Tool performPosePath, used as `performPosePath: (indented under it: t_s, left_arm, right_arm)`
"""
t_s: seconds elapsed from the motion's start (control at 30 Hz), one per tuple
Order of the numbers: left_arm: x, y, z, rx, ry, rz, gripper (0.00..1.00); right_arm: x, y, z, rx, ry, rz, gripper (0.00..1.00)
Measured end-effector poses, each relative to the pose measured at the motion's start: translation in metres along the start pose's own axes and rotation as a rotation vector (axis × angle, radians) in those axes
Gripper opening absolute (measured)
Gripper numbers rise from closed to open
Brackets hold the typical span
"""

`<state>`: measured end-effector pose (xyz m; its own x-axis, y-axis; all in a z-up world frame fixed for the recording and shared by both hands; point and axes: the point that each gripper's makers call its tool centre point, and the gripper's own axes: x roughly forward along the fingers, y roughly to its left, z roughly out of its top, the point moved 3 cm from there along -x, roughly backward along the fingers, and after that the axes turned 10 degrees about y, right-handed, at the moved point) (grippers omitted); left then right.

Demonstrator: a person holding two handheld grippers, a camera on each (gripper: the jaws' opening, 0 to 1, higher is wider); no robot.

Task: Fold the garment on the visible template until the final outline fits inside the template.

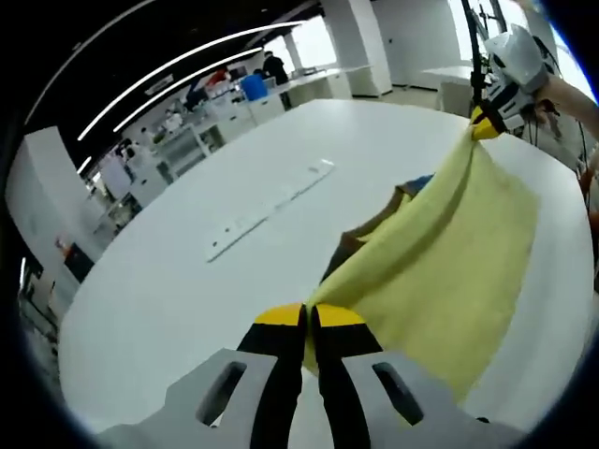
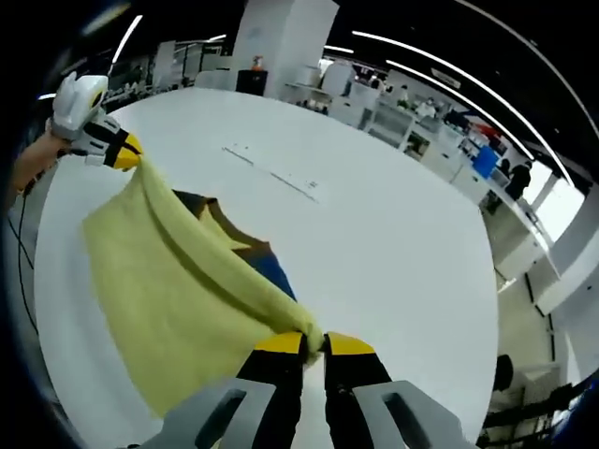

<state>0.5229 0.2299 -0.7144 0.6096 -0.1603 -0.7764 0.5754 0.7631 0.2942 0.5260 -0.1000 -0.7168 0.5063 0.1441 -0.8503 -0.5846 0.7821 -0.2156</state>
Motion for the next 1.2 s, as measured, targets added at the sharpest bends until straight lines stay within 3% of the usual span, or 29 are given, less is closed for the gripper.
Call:
performPosePath:
  t_s: [0.4, 0.53, 0.67, 0.8, 0.87, 1.0, 1.07, 1.17, 1.2]
  left_arm:
    - [0.046, -0.003, -0.021, 0.078, 0.084, -0.009, 0.01]
    - [0.054, -0.002, -0.024, 0.176, 0.105, 0.03, 0.01]
    - [0.054, -0.002, -0.022, 0.242, 0.085, 0.046, 0.02]
    - [0.052, 0.002, -0.022, 0.19, 0.084, 0.031, 0.05]
    - [0.048, 0.005, -0.023, 0.171, 0.073, 0.017, 0.09]
    - [0.041, 0.003, -0.024, 0.111, 0.021, -0.068, 0.2]
    - [0.039, 0.008, -0.025, 0.088, -0.003, -0.07, 0.27]
    - [0.04, 0.013, -0.029, 0.061, 0.004, -0.055, 0.28]
    - [0.04, 0.018, -0.03, 0.056, 0.003, -0.022, 0.27]
  right_arm:
    - [0.047, -0.001, -0.013, 0.022, 0.08, 0.08, 0.02]
    - [0.052, -0.008, -0.024, 0.013, 0.126, 0.06, 0.0]
    - [0.052, -0.009, -0.026, 0.03, 0.111, 0.083, 0.0]
    - [0.05, -0.003, -0.018, 0.057, 0.063, 0.127, 0.01]
    - [0.047, 0.0, -0.013, 0.063, 0.04, 0.151, 0.06]
    - [0.047, 0.001, -0.006, 0.07, 0.009, 0.154, 0.16]
    - [0.049, -0.001, -0.005, 0.095, 0.004, 0.154, 0.16]
    - [0.053, -0.002, -0.006, 0.143, 0.011, 0.146, 0.17]
    - [0.053, -0.002, -0.006, 0.154, 0.01, 0.148, 0.18]
